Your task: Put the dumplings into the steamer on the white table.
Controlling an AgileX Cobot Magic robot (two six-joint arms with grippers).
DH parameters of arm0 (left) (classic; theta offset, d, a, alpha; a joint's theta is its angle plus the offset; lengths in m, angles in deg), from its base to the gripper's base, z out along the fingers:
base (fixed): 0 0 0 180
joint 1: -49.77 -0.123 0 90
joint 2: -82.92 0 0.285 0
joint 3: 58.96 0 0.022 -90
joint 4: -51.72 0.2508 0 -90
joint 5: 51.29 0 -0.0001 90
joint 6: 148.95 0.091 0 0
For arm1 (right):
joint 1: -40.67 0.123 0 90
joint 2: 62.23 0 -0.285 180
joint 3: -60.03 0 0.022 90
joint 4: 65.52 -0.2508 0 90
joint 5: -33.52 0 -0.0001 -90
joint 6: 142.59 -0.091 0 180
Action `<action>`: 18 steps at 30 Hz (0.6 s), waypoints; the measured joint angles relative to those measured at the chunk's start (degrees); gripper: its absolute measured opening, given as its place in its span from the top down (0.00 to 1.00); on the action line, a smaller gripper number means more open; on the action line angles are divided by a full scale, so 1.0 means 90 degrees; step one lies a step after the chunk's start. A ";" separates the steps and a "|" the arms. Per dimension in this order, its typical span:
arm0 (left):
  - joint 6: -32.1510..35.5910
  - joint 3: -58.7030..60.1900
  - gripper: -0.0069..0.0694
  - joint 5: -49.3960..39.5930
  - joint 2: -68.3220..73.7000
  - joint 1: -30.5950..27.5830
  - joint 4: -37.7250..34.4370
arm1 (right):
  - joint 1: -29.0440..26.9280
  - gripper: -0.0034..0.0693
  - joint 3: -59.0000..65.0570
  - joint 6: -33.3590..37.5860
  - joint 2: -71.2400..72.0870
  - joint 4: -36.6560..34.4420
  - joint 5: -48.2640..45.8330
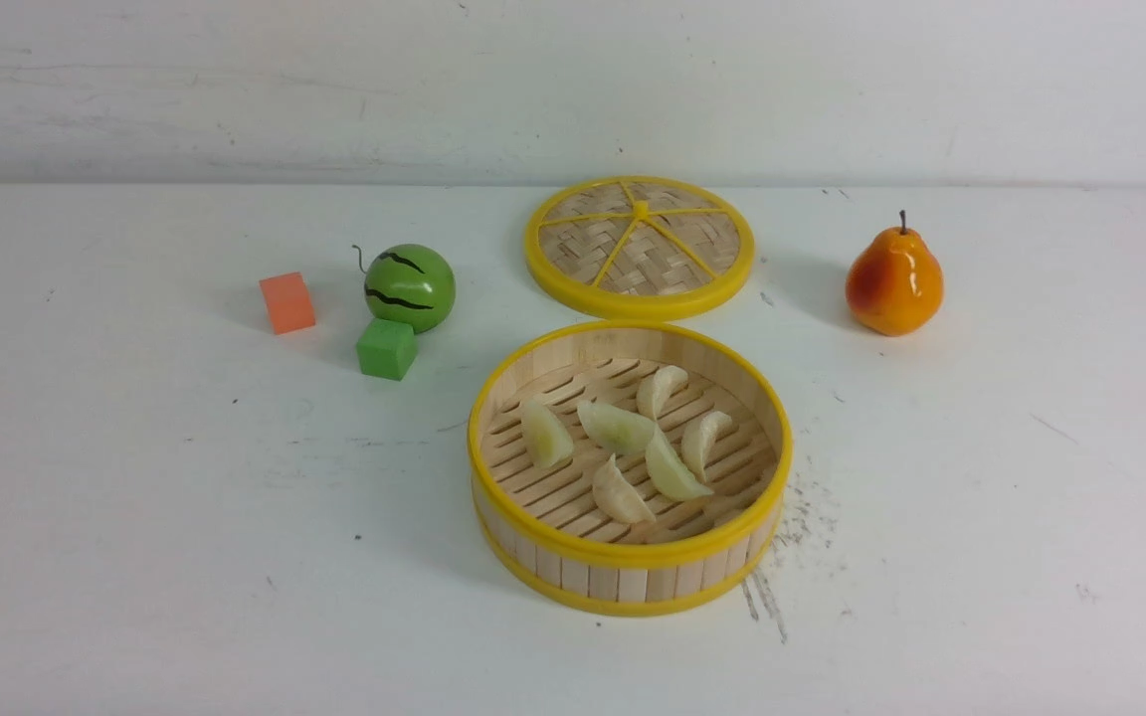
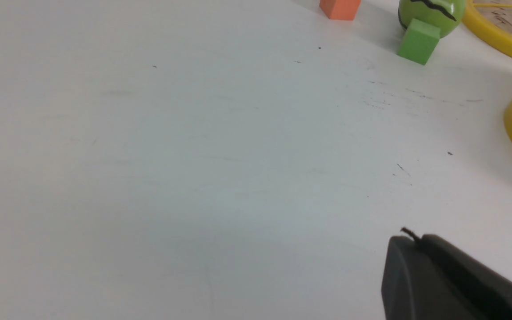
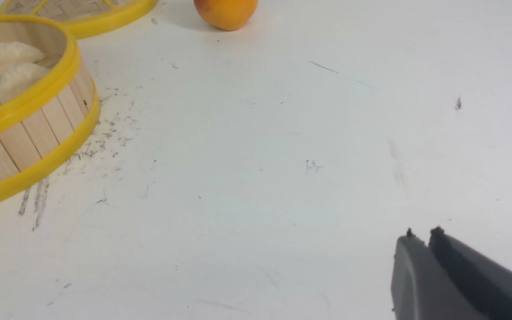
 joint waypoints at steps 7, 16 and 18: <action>0.0000 0.0000 0.92 0.0000 0.0000 0.0000 0.0002 | 0.0000 0.90 0.0000 0.0000 0.0000 0.0000 -0.0005; 0.0000 0.0000 0.91 0.0000 0.0000 0.0000 0.0002 | 0.0000 0.90 0.0000 0.0000 0.0000 0.0000 -0.0005; 0.0000 0.0000 0.91 0.0000 0.0000 0.0000 0.0002 | 0.0000 0.90 0.0000 0.0000 0.0000 0.0000 -0.0005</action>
